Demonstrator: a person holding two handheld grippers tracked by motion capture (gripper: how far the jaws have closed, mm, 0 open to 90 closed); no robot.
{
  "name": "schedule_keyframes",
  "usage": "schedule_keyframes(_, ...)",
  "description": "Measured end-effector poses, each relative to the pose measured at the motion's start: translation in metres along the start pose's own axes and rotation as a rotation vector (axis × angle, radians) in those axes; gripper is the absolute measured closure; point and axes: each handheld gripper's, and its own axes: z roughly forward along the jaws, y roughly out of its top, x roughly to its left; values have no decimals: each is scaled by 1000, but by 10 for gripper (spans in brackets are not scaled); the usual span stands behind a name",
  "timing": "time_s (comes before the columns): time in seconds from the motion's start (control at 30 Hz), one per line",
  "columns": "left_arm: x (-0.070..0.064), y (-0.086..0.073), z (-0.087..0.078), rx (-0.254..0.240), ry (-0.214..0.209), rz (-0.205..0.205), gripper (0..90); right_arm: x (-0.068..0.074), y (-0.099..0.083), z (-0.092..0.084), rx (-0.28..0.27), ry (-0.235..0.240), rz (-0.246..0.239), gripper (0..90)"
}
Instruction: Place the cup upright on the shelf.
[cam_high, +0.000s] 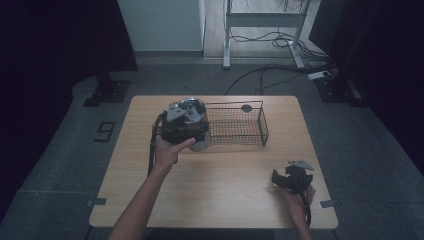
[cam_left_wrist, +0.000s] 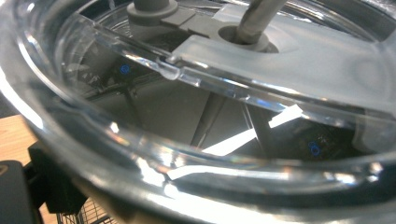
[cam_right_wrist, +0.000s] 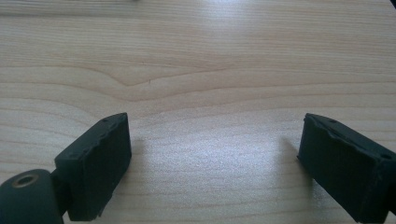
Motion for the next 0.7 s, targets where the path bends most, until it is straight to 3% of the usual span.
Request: schedule_keyframes(0.7, 7, 14, 5, -8, 22, -7, 37, 0, 0, 0, -2, 0, 0, 99)
